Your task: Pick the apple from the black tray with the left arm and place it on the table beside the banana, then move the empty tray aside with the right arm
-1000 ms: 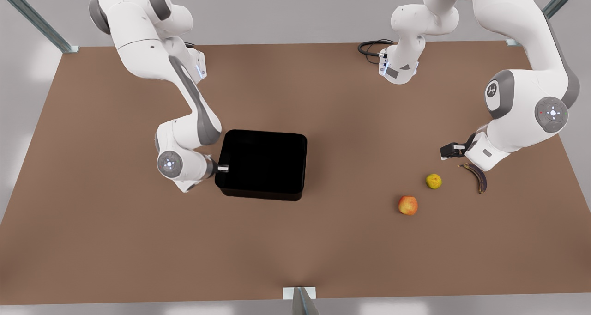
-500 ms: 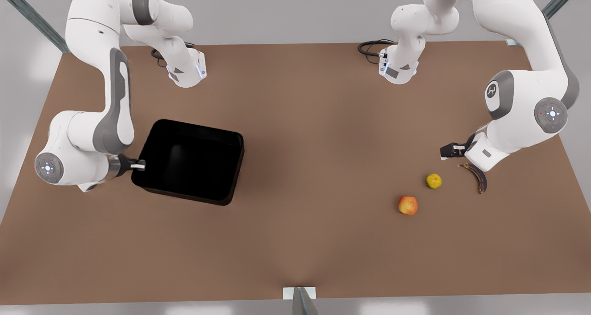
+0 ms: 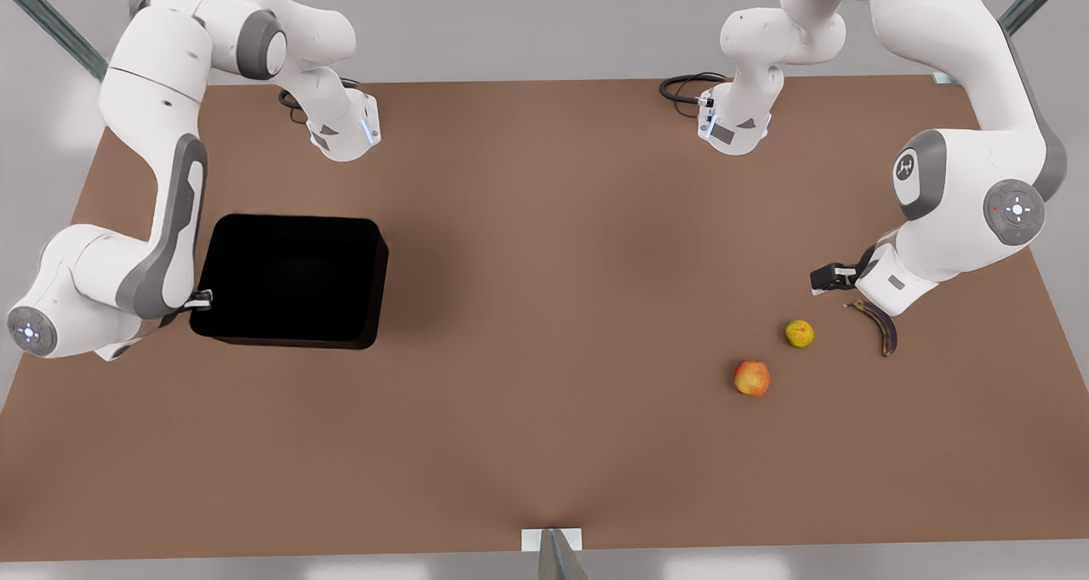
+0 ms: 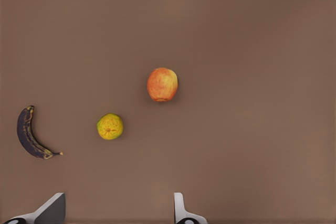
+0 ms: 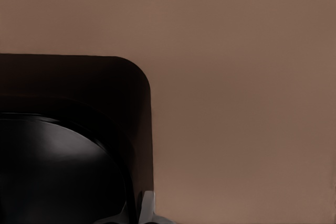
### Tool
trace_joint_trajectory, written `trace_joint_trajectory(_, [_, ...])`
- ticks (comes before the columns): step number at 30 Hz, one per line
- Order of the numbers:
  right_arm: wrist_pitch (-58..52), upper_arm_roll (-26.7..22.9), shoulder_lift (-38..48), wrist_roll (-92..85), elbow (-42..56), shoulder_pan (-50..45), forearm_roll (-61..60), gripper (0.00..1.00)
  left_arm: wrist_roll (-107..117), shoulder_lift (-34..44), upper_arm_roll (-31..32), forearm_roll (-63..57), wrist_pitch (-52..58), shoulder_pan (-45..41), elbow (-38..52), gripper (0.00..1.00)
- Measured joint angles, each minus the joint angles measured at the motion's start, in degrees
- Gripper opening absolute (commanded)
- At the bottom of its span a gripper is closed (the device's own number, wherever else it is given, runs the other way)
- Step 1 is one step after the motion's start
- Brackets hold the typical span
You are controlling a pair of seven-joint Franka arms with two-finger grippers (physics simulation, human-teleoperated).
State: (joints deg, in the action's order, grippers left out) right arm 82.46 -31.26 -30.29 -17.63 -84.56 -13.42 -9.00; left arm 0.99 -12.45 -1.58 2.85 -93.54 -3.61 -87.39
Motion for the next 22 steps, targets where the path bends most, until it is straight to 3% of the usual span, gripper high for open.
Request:
trace_joint_trajectory(5, [3.9,0.0,-3.7,-4.5,0.0,0.6,-0.3,0.11,0.0,0.0,0.2,-1.2,0.0,-0.2,0.2,1.0])
trace_joint_trajectory(7, [4.8,0.0,-3.9,-6.0,0.0,0.7,-0.3,0.38,-0.3,-0.4,0.3,-2.2,0.0,-0.5,0.7,1.0])
trace_joint_trajectory(8, [5.2,0.0,-4.0,-6.7,0.1,0.7,-0.3,0.82,-0.6,-0.6,0.2,-2.1,0.0,-0.4,1.3,1.0])
trace_joint_trajectory(9, [5.5,0.0,-3.9,-7.3,0.1,0.7,-0.2,1.0,-0.8,-0.9,0.1,-1.7,0.0,-0.3,1.7,1.0])
trace_joint_trajectory(13, [4.9,0.4,0.9,-9.4,3.8,-0.1,-0.6,1.0,-1.6,-1.4,0.0,-1.2,-0.2,-0.1,2.1,1.0])
trace_joint_trajectory(15, [2.1,1.7,3.5,-9.7,11.9,-1.0,-2.7,1.0,-1.9,-1.5,0.0,-1.3,-0.3,-0.1,2.1,1.0])
trace_joint_trajectory(16, [0.9,7.6,4.6,-9.8,15.7,2.1,-2.9,1.0,-2.0,-1.6,0.0,-1.4,-0.4,-0.1,2.1,1.0])
trace_joint_trajectory(17, [-0.1,20.2,6.1,-9.6,18.0,9.3,-0.7,1.0,-2.2,-1.6,0.0,-1.4,-0.4,-0.1,2.1,1.0])
trace_joint_trajectory(18, [-1.0,29.0,7.0,-9.3,19.1,13.4,2.7,1.0,-2.3,-1.7,0.0,-1.4,-0.4,-0.1,2.1,1.0])
trace_joint_trajectory(19, [-1.7,33.4,7.5,-8.9,19.8,15.5,5.5,1.0,-2.4,-1.7,0.0,-1.4,-0.4,-0.1,2.1,1.0])
trace_joint_trajectory(22, [-3.3,36.1,7.9,-6.6,20.3,18.2,10.5,1.0,-2.8,-1.7,0.0,-1.5,-0.5,-0.2,2.1,1.0])
